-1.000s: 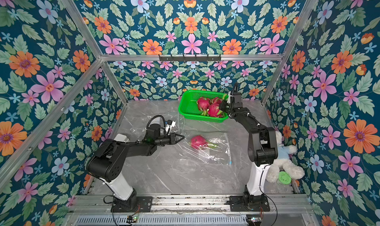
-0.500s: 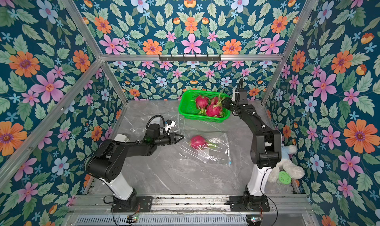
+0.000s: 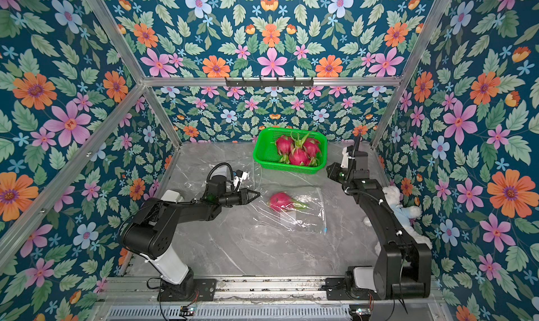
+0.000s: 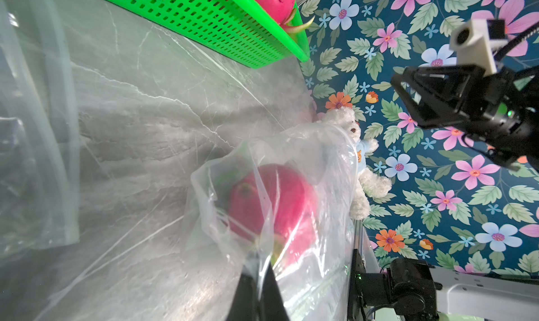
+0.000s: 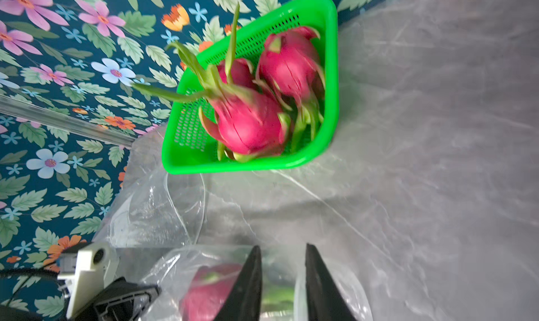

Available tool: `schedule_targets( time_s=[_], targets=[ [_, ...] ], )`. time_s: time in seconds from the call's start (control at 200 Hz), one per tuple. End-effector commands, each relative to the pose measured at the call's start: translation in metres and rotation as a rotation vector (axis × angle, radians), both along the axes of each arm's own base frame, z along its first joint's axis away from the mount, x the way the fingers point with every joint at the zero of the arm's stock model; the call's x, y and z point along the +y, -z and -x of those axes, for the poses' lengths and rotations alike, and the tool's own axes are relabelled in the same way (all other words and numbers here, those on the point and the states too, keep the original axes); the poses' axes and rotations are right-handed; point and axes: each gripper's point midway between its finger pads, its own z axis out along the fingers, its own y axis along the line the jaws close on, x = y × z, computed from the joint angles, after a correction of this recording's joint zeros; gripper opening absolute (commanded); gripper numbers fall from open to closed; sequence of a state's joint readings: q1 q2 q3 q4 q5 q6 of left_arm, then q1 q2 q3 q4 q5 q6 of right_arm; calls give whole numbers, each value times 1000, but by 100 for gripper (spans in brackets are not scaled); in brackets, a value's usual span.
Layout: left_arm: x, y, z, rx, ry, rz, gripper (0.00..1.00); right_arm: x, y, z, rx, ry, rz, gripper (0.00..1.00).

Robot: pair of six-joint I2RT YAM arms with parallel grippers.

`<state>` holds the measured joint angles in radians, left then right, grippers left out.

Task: Open the zip-top bag and take out the dragon fruit
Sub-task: Place the dragon fruit in the basket.

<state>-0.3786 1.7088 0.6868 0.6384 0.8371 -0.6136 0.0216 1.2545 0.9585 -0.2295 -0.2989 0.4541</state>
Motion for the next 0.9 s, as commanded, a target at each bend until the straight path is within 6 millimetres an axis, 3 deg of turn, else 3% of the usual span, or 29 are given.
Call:
schedule_targets(
  time_s=[0.0,0.13,0.305,0.51,0.745,0.895],
  targets=[
    [1,-3,-3,-29,-4,-6,0,-4,16,27,33,28,-20,18],
    [1,-2,-4,-27,-9,-10,0,-8,49,52,79,38,-83,13],
    [2,2,-5,-20,-12,-25,0,6,81,63,96,-18,-250,9],
    [4,7,-4,-10,-17,-37,0,43,83,54,58,-201,-448,8],
    [4,11,-4,0,-20,-46,0,98,90,47,103,-405,-514,7],
    [4,16,-3,12,-24,-55,0,114,96,47,116,-437,-570,9]
  ],
)
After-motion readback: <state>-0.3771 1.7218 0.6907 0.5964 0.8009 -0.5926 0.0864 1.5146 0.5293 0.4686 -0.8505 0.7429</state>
